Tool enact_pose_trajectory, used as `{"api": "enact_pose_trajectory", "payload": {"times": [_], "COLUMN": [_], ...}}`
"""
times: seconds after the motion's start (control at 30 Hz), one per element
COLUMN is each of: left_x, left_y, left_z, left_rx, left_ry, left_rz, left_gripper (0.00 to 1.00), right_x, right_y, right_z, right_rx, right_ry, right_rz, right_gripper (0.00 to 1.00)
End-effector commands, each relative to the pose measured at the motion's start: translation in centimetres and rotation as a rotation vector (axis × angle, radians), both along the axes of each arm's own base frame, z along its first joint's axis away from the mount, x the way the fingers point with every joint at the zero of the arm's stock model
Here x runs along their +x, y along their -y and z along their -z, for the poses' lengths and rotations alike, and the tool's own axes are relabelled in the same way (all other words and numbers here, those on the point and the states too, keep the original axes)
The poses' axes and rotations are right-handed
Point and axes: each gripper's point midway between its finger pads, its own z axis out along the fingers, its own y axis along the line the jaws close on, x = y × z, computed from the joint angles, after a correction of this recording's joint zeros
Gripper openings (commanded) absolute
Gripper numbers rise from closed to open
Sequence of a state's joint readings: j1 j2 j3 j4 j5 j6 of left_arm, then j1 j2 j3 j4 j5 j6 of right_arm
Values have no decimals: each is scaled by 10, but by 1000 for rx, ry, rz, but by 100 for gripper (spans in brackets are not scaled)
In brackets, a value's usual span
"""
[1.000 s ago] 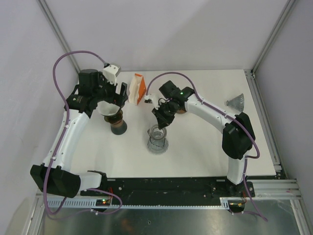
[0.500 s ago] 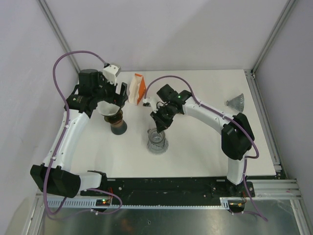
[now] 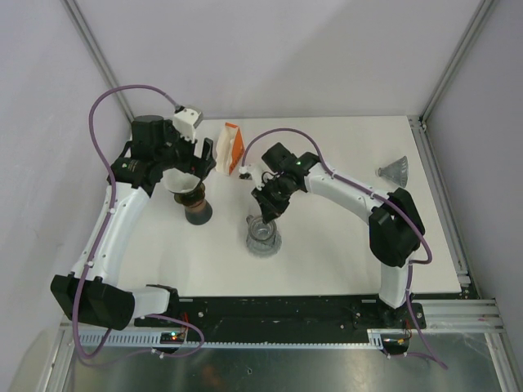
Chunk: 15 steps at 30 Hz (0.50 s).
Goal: Place the coffee filter in the dripper
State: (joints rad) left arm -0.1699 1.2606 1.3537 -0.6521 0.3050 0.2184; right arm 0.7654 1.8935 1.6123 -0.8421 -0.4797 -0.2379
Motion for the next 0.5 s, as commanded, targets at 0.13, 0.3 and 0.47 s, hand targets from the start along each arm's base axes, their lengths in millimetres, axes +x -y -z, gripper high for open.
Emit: {"api": "enact_pose_trajectory", "payload": {"times": [0.13, 0.3, 0.47], "left_x": [-4, -4, -5], "left_y": [16, 18, 18], "left_z": [-3, -2, -2], "left_rx": [-55, -58, -57], "left_ry": [4, 0, 0], "left_rz": [64, 70, 73], "left_gripper": [96, 96, 96], "right_x": [5, 9, 15], "right_y": [-7, -9, -12], "right_z": [-2, -7, -18], "right_rx": [18, 26, 47], "right_ry": [26, 55, 101], "right_rz": [24, 31, 39], "right_gripper": [22, 33, 39]}}
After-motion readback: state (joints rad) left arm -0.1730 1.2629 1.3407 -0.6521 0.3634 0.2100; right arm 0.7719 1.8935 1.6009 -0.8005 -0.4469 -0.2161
